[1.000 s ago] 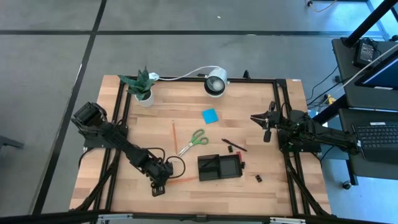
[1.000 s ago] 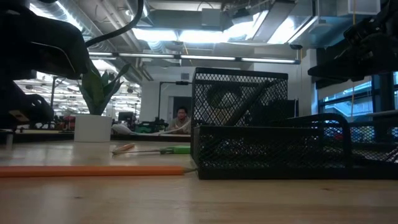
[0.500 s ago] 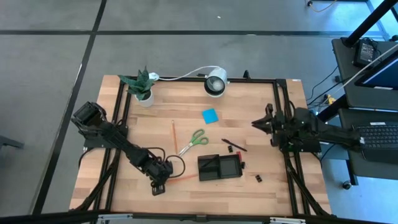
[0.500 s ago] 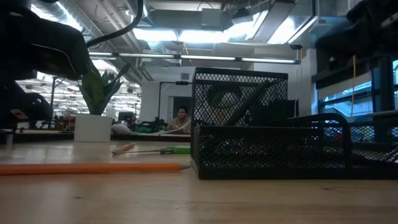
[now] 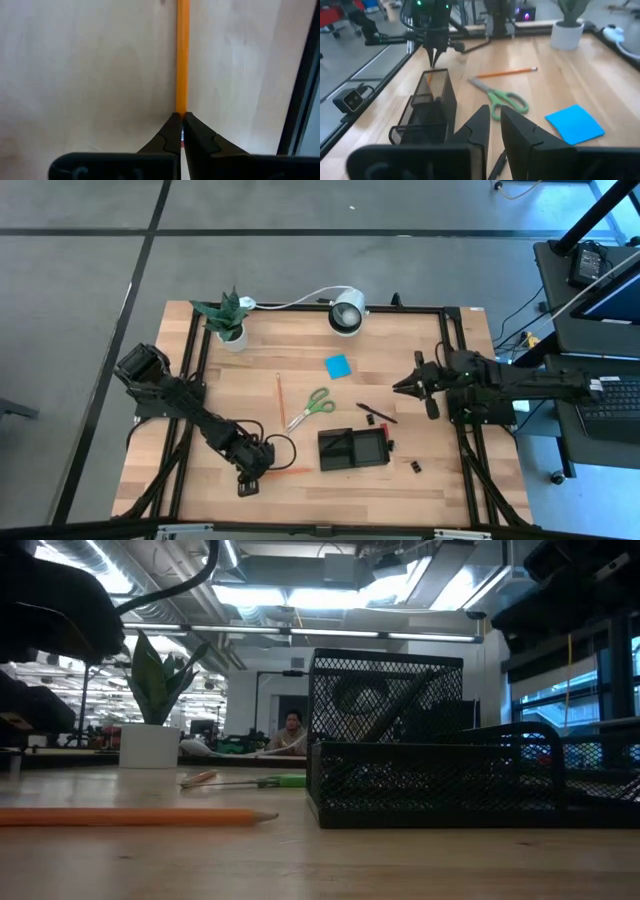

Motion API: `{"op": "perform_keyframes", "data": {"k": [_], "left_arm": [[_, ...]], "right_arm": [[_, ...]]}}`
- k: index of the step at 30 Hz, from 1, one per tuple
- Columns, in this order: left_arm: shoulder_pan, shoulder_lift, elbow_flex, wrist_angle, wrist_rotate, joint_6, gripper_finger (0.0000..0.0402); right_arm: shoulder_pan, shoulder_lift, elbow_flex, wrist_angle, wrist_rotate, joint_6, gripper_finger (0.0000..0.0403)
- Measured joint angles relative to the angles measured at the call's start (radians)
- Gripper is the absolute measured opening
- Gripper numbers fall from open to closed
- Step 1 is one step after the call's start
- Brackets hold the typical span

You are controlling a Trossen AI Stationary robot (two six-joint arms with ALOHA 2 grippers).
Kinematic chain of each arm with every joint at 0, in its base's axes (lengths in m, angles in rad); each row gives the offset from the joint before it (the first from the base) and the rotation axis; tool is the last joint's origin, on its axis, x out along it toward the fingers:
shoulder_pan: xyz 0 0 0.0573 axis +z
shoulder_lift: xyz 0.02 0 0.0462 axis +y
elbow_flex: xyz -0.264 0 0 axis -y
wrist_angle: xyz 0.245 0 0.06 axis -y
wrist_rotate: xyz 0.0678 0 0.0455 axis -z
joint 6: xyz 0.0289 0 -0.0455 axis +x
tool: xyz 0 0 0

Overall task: Pick and place office supplies into organizer
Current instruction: Put the bottom pencil into the desk organizer

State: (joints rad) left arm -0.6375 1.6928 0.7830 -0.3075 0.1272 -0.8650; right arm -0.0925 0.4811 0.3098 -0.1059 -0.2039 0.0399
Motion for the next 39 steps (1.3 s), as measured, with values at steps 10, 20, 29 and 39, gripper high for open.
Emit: {"op": "perform_keyframes", "data": {"k": [10,20,29,39], "left_arm": [[0.039,0.004,0.031,-0.042,-0.005,0.220,0.0003],[0.049,0.015,0.065,-0.058,-0.078,0.243,0.0003],[0.050,0.017,0.068,-0.045,-0.124,0.275,0.0003],[0.045,0.038,0.072,-0.031,-0.118,0.286,0.0003]], "right_arm": [[0.005,0.140,0.043,0.018,0.004,0.009,0.0051],[0.005,0.204,0.044,0.067,0.065,0.012,0.0051],[0.029,0.237,0.116,0.056,0.068,0.079,0.0051],[0.237,0.587,0.560,-0.219,0.258,0.010,0.0051]]}}
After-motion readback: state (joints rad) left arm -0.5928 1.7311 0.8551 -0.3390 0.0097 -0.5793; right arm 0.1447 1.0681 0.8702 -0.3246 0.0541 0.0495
